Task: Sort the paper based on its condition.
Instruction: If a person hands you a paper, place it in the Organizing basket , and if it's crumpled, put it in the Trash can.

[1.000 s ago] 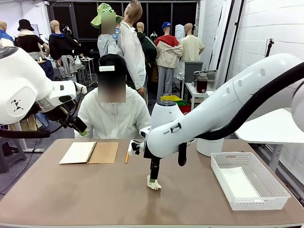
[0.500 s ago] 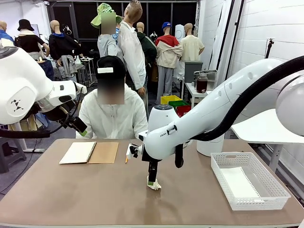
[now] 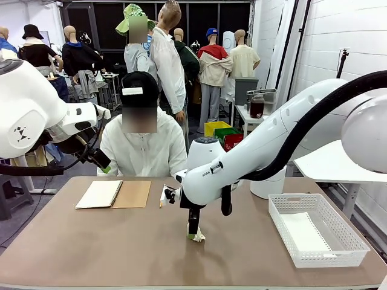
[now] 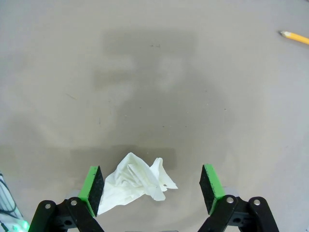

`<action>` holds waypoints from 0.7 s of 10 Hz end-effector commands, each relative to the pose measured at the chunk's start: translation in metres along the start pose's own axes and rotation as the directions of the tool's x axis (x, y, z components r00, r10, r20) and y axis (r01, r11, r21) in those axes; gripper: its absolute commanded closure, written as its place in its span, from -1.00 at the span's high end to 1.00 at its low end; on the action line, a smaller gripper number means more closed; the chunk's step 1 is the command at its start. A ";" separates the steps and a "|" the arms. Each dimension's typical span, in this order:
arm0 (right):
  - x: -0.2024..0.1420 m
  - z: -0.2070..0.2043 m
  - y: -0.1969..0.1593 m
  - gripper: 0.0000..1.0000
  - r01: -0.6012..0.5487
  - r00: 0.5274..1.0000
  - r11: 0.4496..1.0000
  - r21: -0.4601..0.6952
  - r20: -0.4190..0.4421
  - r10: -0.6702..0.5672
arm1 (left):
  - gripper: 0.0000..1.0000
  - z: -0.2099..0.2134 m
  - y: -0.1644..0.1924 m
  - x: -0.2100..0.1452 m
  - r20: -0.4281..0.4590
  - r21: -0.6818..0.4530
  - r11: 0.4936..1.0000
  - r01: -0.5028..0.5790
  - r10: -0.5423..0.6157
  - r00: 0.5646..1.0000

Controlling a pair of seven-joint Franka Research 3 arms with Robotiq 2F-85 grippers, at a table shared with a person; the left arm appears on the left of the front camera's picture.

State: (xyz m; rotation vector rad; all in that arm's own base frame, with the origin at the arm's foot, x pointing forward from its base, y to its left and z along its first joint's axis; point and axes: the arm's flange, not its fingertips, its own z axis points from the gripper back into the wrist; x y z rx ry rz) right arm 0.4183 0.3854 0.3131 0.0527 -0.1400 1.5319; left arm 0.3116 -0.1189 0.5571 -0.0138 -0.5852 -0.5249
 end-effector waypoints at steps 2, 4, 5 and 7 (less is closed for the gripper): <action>0.006 -0.007 -0.006 1.00 0.019 0.999 1.000 -0.003 -0.035 -0.019 | 1.00 0.000 0.001 0.000 0.006 -0.005 1.000 -0.004 0.004 1.000; 0.008 -0.010 -0.007 0.27 0.023 1.000 1.000 0.005 -0.022 -0.023 | 1.00 0.000 0.001 0.000 0.006 -0.005 1.000 -0.004 0.004 1.000; 0.007 -0.011 -0.008 0.27 0.030 1.000 1.000 0.002 -0.006 -0.030 | 1.00 0.000 0.001 0.000 0.006 -0.005 1.000 -0.004 0.004 1.000; 0.007 -0.012 -0.009 -0.04 0.040 0.999 0.999 0.019 0.007 -0.040 | 1.00 0.000 0.001 0.000 0.006 -0.005 1.000 -0.004 0.004 1.000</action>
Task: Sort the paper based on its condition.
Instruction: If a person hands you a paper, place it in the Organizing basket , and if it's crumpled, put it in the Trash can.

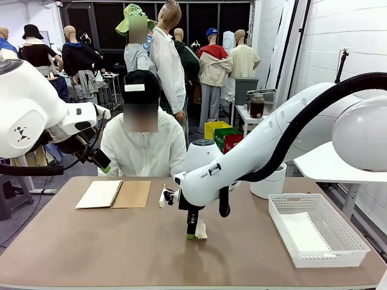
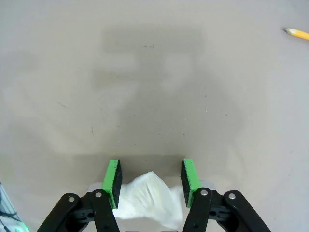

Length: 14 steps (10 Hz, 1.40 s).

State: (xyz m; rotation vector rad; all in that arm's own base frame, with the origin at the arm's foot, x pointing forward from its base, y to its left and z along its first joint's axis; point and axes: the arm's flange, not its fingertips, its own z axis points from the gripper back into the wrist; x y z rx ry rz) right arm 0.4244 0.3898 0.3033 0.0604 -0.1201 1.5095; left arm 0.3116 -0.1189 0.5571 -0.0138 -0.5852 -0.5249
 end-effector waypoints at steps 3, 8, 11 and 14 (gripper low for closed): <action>0.002 -0.001 -0.004 -0.37 0.018 1.000 1.000 -0.003 0.015 -0.018 | 1.00 0.000 0.001 0.000 0.006 -0.005 1.000 -0.004 0.004 1.000; -0.006 0.003 -0.007 -0.37 0.060 0.998 0.998 -0.031 0.015 -0.060 | 1.00 0.000 0.001 0.000 0.006 -0.005 1.000 -0.004 0.004 1.000; -0.012 0.007 -0.011 -0.37 0.075 0.997 0.997 -0.025 0.039 -0.074 | 1.00 0.000 0.001 0.000 0.006 -0.005 1.000 -0.004 0.004 1.000; -0.019 0.010 -0.014 -0.37 0.107 0.992 0.994 -0.030 0.077 -0.104 | 1.00 0.000 0.001 0.000 0.006 -0.005 1.000 -0.004 0.004 1.000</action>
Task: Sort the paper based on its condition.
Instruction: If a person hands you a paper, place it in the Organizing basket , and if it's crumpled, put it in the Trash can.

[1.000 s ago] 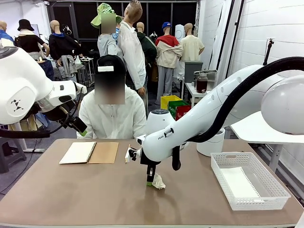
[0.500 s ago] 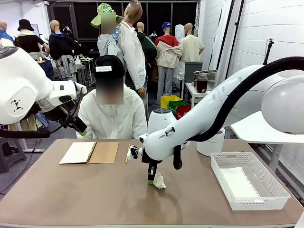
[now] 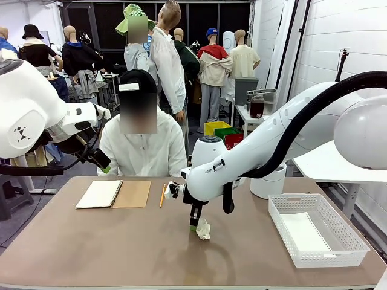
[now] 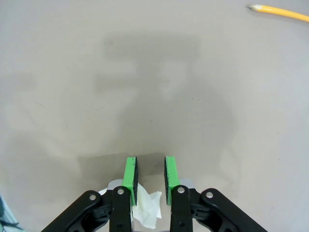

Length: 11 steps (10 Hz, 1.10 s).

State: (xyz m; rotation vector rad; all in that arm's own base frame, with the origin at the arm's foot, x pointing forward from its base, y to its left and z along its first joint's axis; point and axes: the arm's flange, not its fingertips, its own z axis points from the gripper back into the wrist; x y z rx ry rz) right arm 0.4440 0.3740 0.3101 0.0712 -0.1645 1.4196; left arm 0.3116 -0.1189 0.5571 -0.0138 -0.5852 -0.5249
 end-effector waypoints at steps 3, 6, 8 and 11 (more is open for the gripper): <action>-0.004 0.005 0.007 -0.37 -0.009 0.998 1.000 -0.016 0.056 0.009 | 1.00 0.000 0.001 0.000 0.006 -0.005 1.000 -0.004 0.004 1.000; -0.007 0.013 0.009 0.03 0.019 0.999 1.000 -0.012 0.046 -0.019 | 1.00 0.000 0.001 0.000 0.006 -0.005 1.000 -0.004 0.004 1.000; -0.009 0.022 0.011 0.83 0.030 0.999 0.999 -0.035 0.039 -0.029 | 1.00 0.000 0.001 0.000 0.006 -0.005 1.000 -0.004 0.004 1.000; -0.013 0.033 0.011 1.00 0.041 0.999 0.998 -0.049 0.030 -0.039 | 1.00 0.000 0.001 0.000 0.006 -0.005 1.000 -0.004 0.004 1.000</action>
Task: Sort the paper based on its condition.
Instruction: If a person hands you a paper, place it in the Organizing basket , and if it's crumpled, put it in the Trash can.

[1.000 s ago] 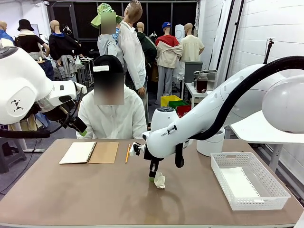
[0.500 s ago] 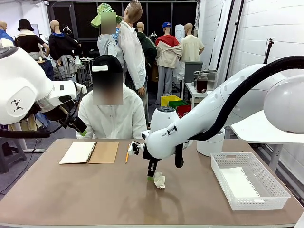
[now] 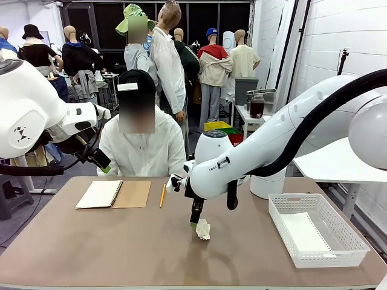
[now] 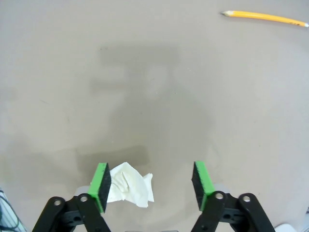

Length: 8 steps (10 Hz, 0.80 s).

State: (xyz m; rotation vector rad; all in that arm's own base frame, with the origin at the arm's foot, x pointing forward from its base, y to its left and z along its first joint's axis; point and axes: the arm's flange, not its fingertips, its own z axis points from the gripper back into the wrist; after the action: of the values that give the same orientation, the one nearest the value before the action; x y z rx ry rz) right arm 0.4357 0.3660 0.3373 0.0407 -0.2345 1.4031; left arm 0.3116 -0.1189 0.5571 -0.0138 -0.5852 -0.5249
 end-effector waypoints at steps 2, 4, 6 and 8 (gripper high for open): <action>-0.016 0.013 0.012 1.00 0.045 0.998 0.999 0.007 -0.042 -0.044 | 1.00 0.000 0.001 0.000 0.006 -0.005 1.000 -0.004 0.004 1.000; -0.020 0.018 0.017 1.00 0.038 0.996 0.999 -0.004 -0.076 -0.039 | 1.00 0.000 0.001 0.000 0.006 -0.005 1.000 -0.004 0.004 1.000; -0.022 0.018 0.017 1.00 0.034 0.996 0.999 0.000 -0.087 -0.034 | 1.00 0.000 0.001 0.000 0.006 -0.005 1.000 -0.004 0.004 1.000; -0.023 0.016 0.016 1.00 0.033 0.996 0.999 0.008 -0.080 -0.032 | 1.00 0.000 0.001 0.000 0.006 -0.005 1.000 -0.004 0.004 1.000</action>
State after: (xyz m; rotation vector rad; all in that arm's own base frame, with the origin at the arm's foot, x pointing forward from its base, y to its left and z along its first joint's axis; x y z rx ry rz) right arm 0.4170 0.3461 0.3477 -0.0041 -0.1660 1.3770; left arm 0.3116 -0.1189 0.5571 -0.0138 -0.5852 -0.5248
